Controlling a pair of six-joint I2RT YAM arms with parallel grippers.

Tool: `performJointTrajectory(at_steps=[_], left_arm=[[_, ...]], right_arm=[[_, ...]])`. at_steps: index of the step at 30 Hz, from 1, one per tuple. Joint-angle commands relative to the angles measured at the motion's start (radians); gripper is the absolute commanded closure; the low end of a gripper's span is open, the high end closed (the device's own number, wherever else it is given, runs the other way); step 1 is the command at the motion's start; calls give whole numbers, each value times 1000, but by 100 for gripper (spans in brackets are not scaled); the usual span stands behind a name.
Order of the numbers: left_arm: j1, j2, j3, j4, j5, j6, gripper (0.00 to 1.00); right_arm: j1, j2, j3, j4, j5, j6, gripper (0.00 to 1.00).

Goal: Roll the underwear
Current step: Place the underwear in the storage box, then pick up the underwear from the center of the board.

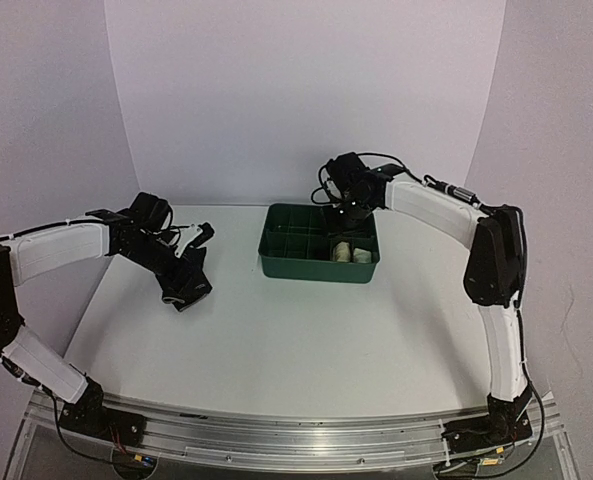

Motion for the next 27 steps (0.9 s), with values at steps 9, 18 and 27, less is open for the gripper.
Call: performJointTrajectory(at_steps=[9,18,27], left_arm=[[172,160,23,-87,-175,195,24],[172,191,6,3,-235,424,29],[172,294,26,42,-298,501,47]], right_arm=[[217,-182,-69,2,-144,-171,41],[324,-109,-85,121,-232,-63,42],[337,-36,-101,183,-274,8,43]])
